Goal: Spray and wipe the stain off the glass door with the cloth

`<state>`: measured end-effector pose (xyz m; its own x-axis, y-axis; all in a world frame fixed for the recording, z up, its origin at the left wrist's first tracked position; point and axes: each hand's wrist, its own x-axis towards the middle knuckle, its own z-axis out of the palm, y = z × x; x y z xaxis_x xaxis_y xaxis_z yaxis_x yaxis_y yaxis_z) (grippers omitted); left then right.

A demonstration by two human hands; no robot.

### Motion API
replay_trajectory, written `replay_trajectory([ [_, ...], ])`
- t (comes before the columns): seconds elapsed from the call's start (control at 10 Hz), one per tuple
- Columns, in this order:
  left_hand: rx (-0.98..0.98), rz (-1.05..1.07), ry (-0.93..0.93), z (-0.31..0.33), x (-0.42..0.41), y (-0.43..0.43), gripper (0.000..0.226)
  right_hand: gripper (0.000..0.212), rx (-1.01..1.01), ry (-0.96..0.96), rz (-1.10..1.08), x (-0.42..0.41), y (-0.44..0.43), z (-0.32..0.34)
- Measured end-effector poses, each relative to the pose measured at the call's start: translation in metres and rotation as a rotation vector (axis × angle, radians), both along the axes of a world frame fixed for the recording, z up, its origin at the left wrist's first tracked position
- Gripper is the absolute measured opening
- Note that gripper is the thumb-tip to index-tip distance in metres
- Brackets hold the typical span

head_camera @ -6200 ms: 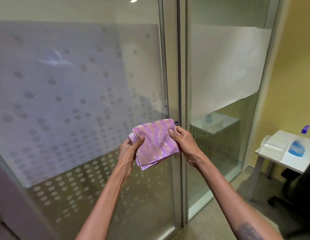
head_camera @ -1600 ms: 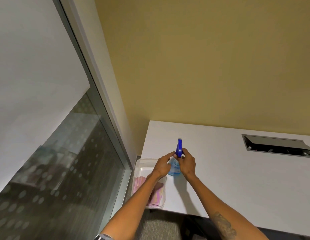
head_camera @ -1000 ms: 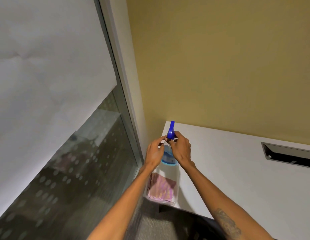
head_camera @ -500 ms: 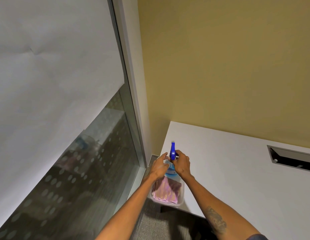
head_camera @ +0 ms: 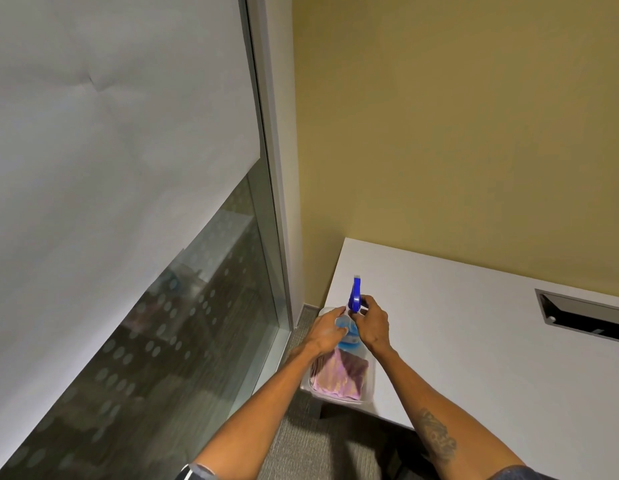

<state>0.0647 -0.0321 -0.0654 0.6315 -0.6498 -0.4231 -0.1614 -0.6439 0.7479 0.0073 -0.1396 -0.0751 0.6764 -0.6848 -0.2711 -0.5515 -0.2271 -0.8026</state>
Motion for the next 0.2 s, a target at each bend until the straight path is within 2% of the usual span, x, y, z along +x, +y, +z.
replay_trajectory([
  [0.1, 0.004, -0.038, -0.071, -0.0028, -0.0040, 0.0132, 0.057, 0.042, -0.016, -0.031, -0.097, -0.0109, 0.0107, -0.0036],
  [0.2, 0.011, -0.017, -0.119, -0.0044, -0.0062, 0.0180, 0.054, 0.031, -0.060, -0.042, -0.245, -0.0163, 0.0192, -0.0053],
])
